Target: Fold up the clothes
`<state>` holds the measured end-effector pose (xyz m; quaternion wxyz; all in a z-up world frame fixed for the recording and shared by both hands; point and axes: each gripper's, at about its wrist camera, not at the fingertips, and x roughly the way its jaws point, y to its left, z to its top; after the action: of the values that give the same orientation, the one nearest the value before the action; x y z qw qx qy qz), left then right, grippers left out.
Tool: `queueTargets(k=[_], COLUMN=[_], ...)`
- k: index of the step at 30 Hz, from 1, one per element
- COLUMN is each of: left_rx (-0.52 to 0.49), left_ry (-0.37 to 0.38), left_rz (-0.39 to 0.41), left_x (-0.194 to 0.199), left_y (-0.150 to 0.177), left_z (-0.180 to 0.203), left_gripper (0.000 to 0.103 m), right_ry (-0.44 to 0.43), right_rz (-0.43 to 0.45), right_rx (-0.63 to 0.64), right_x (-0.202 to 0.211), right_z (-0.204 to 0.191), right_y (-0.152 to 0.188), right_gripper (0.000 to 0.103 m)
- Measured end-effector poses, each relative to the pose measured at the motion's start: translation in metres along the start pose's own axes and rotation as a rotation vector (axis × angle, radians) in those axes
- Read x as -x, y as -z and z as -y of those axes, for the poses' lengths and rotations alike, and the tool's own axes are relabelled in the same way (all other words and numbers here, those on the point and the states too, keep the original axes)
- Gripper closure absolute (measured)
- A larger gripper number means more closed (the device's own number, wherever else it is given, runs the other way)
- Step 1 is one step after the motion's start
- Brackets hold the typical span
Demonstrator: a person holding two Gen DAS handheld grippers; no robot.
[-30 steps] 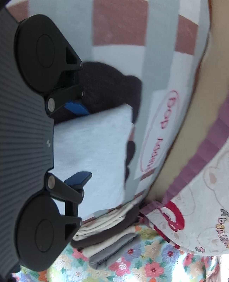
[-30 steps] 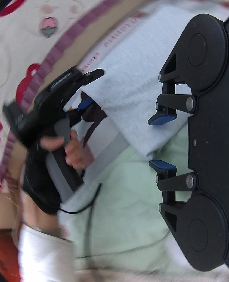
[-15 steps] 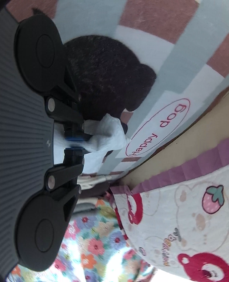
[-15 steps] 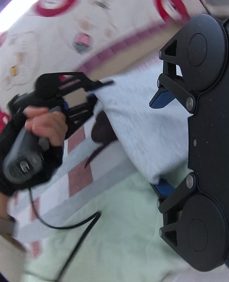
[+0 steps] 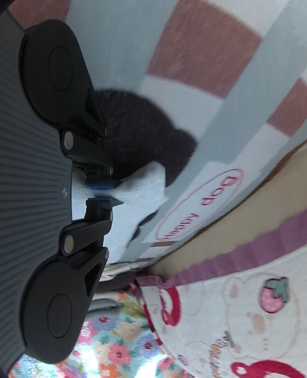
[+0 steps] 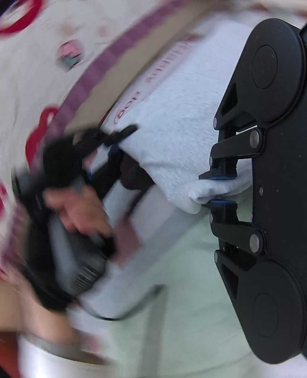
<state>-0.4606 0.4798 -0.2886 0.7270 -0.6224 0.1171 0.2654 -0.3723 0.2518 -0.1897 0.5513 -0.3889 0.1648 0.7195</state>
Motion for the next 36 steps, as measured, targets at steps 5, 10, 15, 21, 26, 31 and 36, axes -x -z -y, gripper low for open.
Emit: queueTargets(k=[5, 10, 15, 21, 26, 31, 36], left_rx=[0.092, 0.14, 0.025, -0.012, -0.021, -0.218, -0.4], left_ry=[0.183, 0.131, -0.009, 0.012, 0.039, -0.034, -0.126], left_rz=[0.234, 0.253, 0.072, -0.031, -0.069, 0.02, 0.047], left_x=[0.086, 0.143, 0.122, 0.073, 0.039, 0.046, 0.029], left_y=[-0.028, -0.017, 0.011, 0.026, 0.035, 0.043, 0.06], left_z=[-0.022, -0.04, -0.025, -0.012, -0.011, 0.05, 0.143], left_gripper=[0.103, 0.1, 0.066, 0.037, 0.076, 0.096, 0.096], right_ry=[-0.076, -0.158, -0.196, -0.201, -0.256, -0.311, -0.363], right_rz=[0.101, 0.119, 0.118, 0.153, 0.226, 0.299, 0.416], right_rx=[-0.099, -0.091, -0.2, -0.216, -0.335, -0.454, -0.581], right_x=[0.022, 0.022, 0.022, 0.029, 0.04, 0.051, 0.076], right_z=[0.011, -0.008, 0.004, 0.006, 0.028, 0.049, 0.083], right_y=[-0.027, -0.036, -0.028, -0.024, -0.011, 0.001, 0.027], right_gripper=[0.084, 0.085, 0.085, 0.085, 0.085, 0.085, 0.085])
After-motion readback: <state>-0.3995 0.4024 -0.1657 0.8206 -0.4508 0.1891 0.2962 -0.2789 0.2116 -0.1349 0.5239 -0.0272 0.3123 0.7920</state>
